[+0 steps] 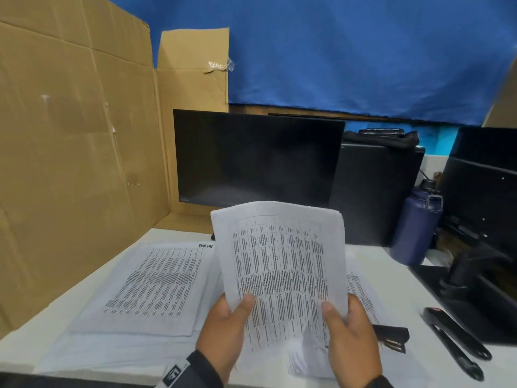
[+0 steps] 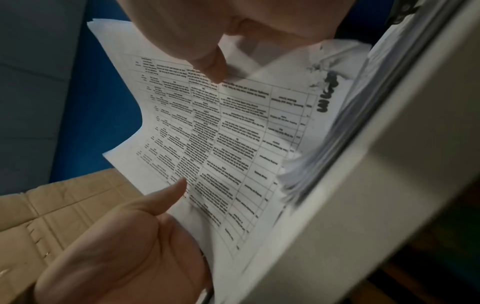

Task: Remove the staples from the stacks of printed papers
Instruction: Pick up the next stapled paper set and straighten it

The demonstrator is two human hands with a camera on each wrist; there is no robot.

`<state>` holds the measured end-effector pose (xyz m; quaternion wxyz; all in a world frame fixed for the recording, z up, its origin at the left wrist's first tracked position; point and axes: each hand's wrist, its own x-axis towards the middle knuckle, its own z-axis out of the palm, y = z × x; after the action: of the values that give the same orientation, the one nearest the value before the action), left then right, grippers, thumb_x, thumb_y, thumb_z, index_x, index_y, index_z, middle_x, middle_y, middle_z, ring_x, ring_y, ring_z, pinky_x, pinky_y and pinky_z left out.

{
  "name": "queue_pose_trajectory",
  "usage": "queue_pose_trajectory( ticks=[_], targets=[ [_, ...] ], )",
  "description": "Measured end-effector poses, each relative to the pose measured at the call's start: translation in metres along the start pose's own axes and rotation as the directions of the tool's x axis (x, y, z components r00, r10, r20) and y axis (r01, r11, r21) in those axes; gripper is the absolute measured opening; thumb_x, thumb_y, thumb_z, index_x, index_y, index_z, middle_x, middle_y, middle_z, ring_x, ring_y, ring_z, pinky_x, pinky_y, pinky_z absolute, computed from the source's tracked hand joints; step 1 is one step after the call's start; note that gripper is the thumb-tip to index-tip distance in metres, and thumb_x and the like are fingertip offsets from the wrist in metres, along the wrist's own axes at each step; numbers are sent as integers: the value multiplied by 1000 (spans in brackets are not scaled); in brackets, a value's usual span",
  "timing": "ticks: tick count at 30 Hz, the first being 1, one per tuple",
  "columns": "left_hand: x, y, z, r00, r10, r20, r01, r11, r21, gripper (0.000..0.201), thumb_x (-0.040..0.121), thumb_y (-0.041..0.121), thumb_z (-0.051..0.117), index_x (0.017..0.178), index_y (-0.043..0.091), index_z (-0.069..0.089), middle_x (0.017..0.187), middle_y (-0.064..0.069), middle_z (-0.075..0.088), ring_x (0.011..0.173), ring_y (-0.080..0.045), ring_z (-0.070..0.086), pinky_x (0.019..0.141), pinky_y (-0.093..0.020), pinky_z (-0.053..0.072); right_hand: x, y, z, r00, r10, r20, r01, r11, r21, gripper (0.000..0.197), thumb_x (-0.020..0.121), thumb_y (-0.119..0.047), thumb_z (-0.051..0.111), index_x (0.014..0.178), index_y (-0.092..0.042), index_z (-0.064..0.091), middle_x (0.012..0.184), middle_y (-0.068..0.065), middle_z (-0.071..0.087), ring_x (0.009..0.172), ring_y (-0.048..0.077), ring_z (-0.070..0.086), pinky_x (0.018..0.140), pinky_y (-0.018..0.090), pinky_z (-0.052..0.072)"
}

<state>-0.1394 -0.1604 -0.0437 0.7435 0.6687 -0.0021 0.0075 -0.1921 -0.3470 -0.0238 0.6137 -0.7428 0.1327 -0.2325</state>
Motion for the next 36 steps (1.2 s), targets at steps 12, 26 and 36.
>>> queue_pose_trajectory(
  ticks=[12,26,36],
  targets=[
    [-7,21,-6,999,-19,36,19,1000,0,23,98,22,66,117,34,68,110,17,78,107,-4,71,97,-29,48,6,17,4,990,131,-60,-125,987,99,13,92,-11,69,100,-20,66,91,-2,75,92,19,68,77,34,47],
    [-3,36,-16,993,35,-113,-27,997,67,18,102,40,56,105,38,73,102,21,78,111,-9,67,95,-36,49,15,2,-5,997,51,63,-52,998,24,11,93,-17,67,99,-27,67,89,-15,76,96,13,69,80,36,50],
    [-23,50,-5,978,201,-48,-199,979,44,22,103,26,53,118,29,70,103,16,80,95,2,73,73,-10,55,8,-52,-3,961,-271,-52,275,957,92,18,103,-13,48,103,-31,52,96,-34,66,87,-10,63,73,22,45]
  ],
)
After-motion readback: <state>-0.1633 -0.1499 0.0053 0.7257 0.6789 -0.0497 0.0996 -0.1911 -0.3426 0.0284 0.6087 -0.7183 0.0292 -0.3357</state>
